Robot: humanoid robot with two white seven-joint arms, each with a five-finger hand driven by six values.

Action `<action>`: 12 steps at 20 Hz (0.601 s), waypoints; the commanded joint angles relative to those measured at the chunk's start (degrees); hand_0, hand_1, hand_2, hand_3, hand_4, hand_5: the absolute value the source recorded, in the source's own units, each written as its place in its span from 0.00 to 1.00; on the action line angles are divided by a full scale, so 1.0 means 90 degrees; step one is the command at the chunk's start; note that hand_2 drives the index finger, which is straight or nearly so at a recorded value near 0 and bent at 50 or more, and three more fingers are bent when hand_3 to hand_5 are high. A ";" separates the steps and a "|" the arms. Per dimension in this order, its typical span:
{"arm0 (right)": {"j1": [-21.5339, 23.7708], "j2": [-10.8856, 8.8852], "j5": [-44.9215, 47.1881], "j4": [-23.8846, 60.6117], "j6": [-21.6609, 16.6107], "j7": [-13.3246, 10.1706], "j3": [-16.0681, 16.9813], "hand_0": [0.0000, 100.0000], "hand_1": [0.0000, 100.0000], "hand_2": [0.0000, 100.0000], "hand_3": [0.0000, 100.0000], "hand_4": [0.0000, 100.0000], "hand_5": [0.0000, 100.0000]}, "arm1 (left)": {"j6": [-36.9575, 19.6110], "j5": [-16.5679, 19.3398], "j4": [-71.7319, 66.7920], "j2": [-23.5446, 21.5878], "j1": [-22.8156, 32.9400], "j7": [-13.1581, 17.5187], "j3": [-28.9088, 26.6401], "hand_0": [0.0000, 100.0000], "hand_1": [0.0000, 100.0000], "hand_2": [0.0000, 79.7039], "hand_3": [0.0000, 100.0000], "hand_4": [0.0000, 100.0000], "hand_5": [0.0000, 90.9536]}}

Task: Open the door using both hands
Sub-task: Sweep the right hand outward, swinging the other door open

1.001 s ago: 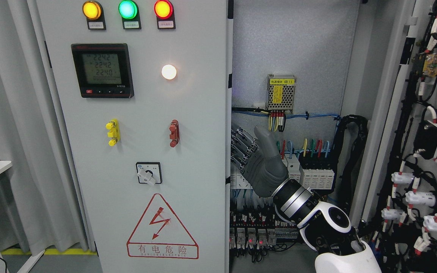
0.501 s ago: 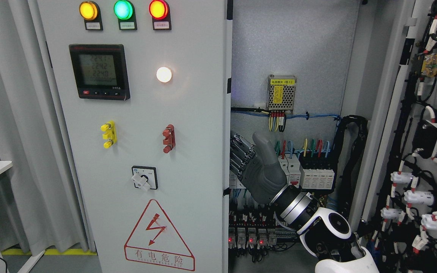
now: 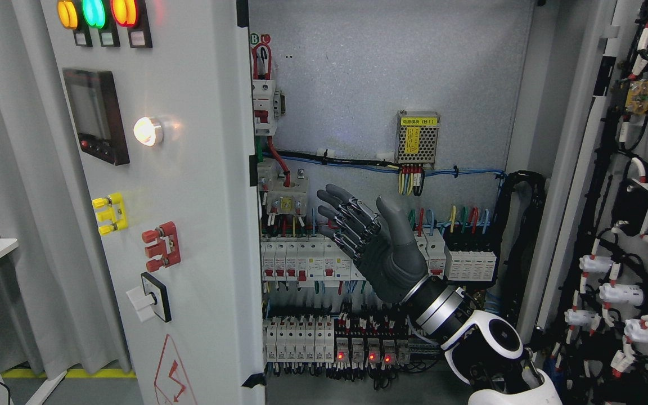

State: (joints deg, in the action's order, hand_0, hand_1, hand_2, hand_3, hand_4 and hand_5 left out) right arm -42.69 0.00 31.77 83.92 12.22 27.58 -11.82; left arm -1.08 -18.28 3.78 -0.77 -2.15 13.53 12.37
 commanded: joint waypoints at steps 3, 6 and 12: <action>0.0095 0.0000 -0.0005 0.0627 -0.0029 -0.0027 -0.0687 0.22 0.00 0.00 0.00 0.00 0.00 | 0.0041 0.0000 0.0000 -0.0130 -0.0035 -0.0019 0.0002 0.29 0.00 0.03 0.03 0.04 0.00; 0.0095 0.0000 -0.0005 0.0987 -0.0019 -0.0008 -0.0961 0.22 0.00 0.00 0.00 0.00 0.00 | 0.0041 0.0000 0.0000 -0.0149 -0.0035 -0.0009 0.0002 0.29 0.00 0.03 0.03 0.04 0.00; 0.0232 0.0000 0.0044 0.1428 0.0000 0.0061 -0.1742 0.22 0.00 0.00 0.00 0.00 0.00 | 0.0041 0.0000 -0.0010 -0.0149 -0.0025 -0.0009 -0.0007 0.29 0.00 0.03 0.03 0.03 0.00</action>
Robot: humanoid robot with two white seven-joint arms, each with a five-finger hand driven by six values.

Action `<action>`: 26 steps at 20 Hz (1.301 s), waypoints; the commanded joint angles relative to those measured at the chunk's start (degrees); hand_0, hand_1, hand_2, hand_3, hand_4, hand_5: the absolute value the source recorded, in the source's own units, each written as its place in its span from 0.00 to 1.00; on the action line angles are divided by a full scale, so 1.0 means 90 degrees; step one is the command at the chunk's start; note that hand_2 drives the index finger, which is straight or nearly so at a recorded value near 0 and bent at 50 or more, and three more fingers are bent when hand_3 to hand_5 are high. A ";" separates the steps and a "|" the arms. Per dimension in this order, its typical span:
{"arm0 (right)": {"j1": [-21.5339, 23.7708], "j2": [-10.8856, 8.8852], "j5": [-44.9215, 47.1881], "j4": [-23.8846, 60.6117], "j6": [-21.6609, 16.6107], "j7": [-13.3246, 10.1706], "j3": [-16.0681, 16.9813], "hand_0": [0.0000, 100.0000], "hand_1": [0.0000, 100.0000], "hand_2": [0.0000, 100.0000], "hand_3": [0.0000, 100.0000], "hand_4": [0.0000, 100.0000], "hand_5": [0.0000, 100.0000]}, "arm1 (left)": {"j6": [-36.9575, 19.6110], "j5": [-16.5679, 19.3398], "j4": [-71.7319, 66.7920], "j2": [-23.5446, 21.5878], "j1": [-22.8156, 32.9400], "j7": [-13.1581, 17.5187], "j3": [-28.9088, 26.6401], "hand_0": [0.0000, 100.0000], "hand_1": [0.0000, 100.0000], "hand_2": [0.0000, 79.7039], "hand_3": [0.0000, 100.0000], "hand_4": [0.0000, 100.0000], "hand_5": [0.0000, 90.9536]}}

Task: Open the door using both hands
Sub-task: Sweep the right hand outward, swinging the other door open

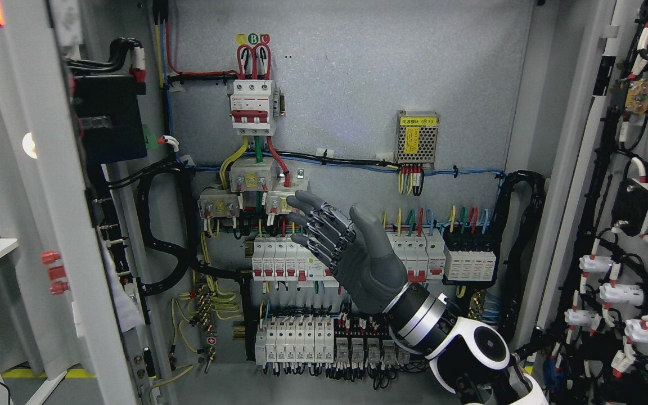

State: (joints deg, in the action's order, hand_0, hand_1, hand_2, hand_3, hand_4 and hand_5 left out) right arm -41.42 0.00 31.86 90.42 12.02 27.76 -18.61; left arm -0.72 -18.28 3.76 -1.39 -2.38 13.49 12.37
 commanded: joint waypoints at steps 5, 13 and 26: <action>0.0471 0.0000 0.0472 0.0822 0.0002 0.0050 -0.1360 0.22 0.00 0.00 0.00 0.00 0.00 | 0.0002 0.0000 -0.0008 -0.0080 0.0001 -0.0024 -0.0007 0.29 0.00 0.03 0.03 0.04 0.00; 0.0423 0.0000 0.0717 0.0598 -0.0008 0.0304 -0.1926 0.22 0.00 0.00 0.00 0.00 0.00 | 0.0002 0.0000 -0.0018 -0.0061 0.0010 -0.0044 0.0013 0.29 0.00 0.03 0.03 0.03 0.00; 0.0023 0.0000 0.1194 0.0256 -0.0008 0.0275 -0.2542 0.22 0.00 0.00 0.00 0.00 0.00 | -0.0008 0.0000 -0.0028 -0.0100 -0.0009 -0.0044 -0.0007 0.29 0.00 0.03 0.03 0.04 0.00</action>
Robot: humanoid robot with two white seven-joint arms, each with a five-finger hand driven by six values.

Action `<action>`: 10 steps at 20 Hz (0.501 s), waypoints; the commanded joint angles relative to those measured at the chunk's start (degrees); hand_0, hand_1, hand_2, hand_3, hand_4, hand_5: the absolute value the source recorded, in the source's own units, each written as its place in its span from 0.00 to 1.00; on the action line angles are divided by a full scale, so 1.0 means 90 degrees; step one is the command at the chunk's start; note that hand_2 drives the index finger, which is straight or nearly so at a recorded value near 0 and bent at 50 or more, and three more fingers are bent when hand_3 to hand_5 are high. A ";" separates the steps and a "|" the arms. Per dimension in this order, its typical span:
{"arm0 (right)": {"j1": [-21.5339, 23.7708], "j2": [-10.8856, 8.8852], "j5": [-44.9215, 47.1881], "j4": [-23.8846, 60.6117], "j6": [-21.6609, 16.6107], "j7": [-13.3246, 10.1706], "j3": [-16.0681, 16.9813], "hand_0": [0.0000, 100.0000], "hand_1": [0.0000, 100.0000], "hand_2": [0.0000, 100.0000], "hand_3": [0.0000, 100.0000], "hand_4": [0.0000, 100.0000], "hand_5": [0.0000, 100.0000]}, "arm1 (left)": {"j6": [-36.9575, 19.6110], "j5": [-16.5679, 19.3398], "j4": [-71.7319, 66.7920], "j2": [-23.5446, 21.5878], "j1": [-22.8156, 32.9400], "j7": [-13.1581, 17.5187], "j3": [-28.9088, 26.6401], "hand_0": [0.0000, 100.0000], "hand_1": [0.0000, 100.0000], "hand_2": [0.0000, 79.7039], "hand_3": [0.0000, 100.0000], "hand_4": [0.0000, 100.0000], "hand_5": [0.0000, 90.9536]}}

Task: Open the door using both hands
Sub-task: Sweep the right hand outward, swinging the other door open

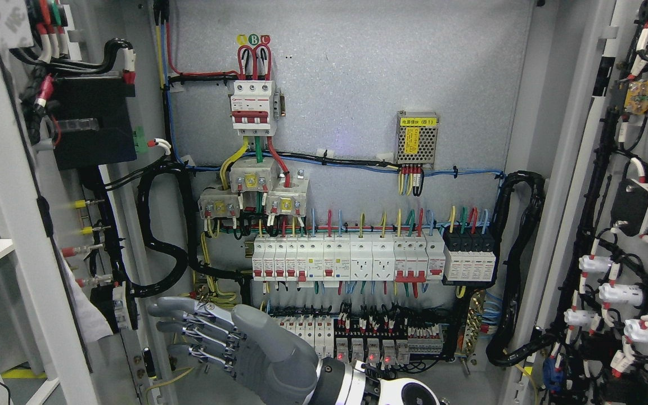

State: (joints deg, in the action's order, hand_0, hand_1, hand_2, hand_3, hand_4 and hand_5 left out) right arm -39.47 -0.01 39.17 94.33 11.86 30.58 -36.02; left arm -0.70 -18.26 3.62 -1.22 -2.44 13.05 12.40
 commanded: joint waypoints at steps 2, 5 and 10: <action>-0.0233 0.0001 0.0462 -0.0188 0.0010 -0.0057 -0.0685 0.22 0.00 0.00 0.00 0.00 0.00 | -0.0001 -0.0002 -0.0021 -0.0138 0.0017 0.0005 -0.0011 0.29 0.00 0.03 0.03 0.04 0.00; -0.0233 0.0001 0.0472 -0.0071 0.0010 -0.0048 -0.0782 0.22 0.00 0.00 0.00 0.00 0.00 | -0.0001 -0.0002 -0.0012 -0.0187 0.0017 0.0024 -0.0001 0.29 0.00 0.03 0.03 0.03 0.00; -0.0340 0.0001 0.0472 -0.0052 0.0000 -0.0057 -0.1124 0.22 0.00 0.00 0.00 0.00 0.00 | -0.0001 0.0008 -0.0002 -0.0187 -0.0012 0.0034 -0.0001 0.29 0.00 0.03 0.03 0.04 0.00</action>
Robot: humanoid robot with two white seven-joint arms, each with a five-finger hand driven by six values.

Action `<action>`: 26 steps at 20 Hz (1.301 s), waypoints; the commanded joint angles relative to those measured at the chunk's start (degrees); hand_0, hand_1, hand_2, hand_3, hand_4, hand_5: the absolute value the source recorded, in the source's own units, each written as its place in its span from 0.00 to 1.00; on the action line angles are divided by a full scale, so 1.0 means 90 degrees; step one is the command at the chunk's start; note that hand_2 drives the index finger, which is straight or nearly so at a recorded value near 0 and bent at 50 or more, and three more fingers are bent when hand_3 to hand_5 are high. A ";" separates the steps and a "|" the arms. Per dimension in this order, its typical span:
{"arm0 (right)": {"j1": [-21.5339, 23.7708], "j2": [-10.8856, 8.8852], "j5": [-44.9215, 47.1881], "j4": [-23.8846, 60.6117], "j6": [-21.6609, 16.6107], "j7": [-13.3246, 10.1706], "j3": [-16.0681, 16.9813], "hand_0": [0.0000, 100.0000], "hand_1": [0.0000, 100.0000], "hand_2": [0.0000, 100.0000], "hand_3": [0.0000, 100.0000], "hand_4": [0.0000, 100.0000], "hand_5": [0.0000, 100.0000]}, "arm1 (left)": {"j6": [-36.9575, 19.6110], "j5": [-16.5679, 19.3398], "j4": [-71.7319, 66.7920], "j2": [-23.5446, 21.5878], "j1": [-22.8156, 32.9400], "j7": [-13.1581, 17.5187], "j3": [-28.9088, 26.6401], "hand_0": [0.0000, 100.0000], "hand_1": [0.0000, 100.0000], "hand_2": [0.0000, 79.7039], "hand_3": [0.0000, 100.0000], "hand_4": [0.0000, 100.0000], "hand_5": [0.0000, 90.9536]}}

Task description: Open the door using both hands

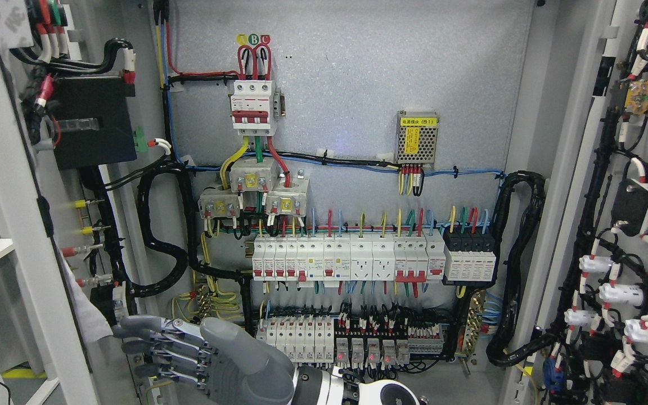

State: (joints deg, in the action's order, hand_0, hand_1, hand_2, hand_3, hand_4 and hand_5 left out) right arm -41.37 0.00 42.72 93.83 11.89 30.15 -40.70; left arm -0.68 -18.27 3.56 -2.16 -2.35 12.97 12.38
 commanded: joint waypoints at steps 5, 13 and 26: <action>-0.0363 0.0000 0.0087 -0.0005 -0.0003 -0.0010 -0.0741 0.22 0.00 0.00 0.00 0.00 0.00 | -0.0002 -0.0002 0.0015 -0.0043 -0.0042 0.0043 0.0001 0.29 0.00 0.03 0.03 0.04 0.00; -0.0598 0.0000 0.0087 -0.0083 -0.0003 -0.0039 -0.0976 0.22 0.00 0.00 0.00 0.00 0.00 | -0.0002 -0.0002 0.0025 -0.0014 -0.0100 0.0043 0.0001 0.29 0.00 0.03 0.03 0.04 0.00; -0.1203 0.0000 0.0107 -0.0494 -0.0208 -0.0303 -0.1190 0.22 0.00 0.00 0.00 0.00 0.00 | -0.0002 -0.0011 0.0005 -0.0043 -0.0090 0.0053 -0.0009 0.29 0.00 0.03 0.03 0.04 0.00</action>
State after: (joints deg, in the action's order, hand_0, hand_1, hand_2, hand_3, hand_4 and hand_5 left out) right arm -49.76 0.00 43.58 91.82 10.63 28.28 -49.44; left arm -0.68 -18.29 3.65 -2.52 -3.15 13.42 12.35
